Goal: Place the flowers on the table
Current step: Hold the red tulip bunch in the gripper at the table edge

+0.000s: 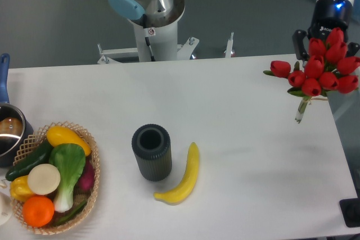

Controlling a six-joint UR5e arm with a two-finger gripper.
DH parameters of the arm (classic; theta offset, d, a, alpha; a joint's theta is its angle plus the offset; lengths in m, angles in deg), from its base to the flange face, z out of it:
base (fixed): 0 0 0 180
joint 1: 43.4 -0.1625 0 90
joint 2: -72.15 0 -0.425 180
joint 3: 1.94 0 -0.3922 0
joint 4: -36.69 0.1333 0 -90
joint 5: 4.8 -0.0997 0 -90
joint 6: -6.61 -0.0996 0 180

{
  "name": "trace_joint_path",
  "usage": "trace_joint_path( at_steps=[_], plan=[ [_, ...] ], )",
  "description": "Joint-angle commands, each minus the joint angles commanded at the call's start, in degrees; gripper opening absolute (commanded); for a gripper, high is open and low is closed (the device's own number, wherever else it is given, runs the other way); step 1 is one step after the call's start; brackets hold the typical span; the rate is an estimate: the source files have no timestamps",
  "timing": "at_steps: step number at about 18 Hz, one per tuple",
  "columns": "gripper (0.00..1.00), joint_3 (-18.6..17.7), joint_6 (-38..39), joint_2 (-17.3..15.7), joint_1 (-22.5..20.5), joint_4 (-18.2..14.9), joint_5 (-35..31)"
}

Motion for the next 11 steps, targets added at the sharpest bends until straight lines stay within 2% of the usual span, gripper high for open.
trace_joint_path(
  at_steps=[11],
  plan=[
    [0.41,-0.18,1.58,-2.02,0.09,-0.17,-8.96]
  ],
)
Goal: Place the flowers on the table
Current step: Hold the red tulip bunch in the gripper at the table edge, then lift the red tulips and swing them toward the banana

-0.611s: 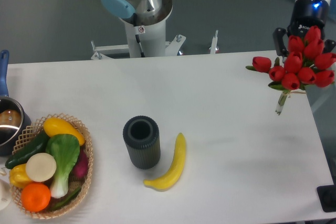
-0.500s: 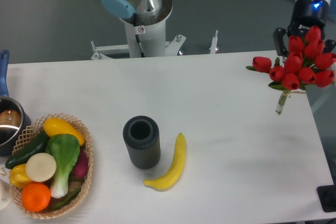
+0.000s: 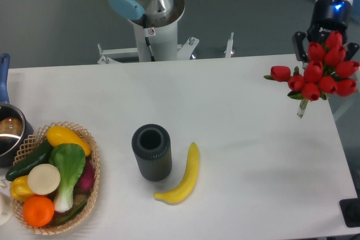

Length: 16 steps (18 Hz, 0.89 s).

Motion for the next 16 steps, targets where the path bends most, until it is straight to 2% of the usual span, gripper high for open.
trace_joint_path(
  at_steps=[5,9,16],
  plan=[
    [0.41,-0.09,0.53,-1.85,0.97,-0.26,-9.31],
    [0.41,0.35,2.38,-2.20,3.77,-0.26,-17.74],
    [0.41,0.61,1.85,-0.62,13.17,0.17,-36.55]
  ],
)
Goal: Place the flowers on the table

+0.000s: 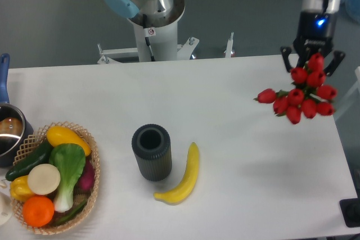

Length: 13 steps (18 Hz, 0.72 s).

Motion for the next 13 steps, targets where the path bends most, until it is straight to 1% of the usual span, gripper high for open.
trace_joint_path(
  at_steps=[3,5,6,7,10,13],
  plan=[
    [0.41,0.44,0.00,1.14,3.87,-0.26,-8.52],
    [0.40,0.62,0.00,2.63,7.12,-0.09,-15.37],
    [0.36,0.97,0.00,3.42,8.70,0.00,-18.02],
    [0.35,1.49,-0.09,4.56,9.94,0.00,-19.61],
    [0.35,3.34,0.26,7.90,12.31,-0.09,-19.98],
    [0.36,3.61,0.09,10.02,13.29,-0.09,-19.89]
  ],
)
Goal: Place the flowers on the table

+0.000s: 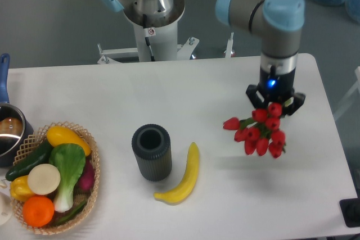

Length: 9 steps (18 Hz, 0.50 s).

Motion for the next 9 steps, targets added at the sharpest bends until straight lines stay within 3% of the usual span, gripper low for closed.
trace_joint_path(
  at_steps=[9],
  plan=[
    [0.37,0.26,0.53,4.22,1.14,0.00,0.18]
  ],
)
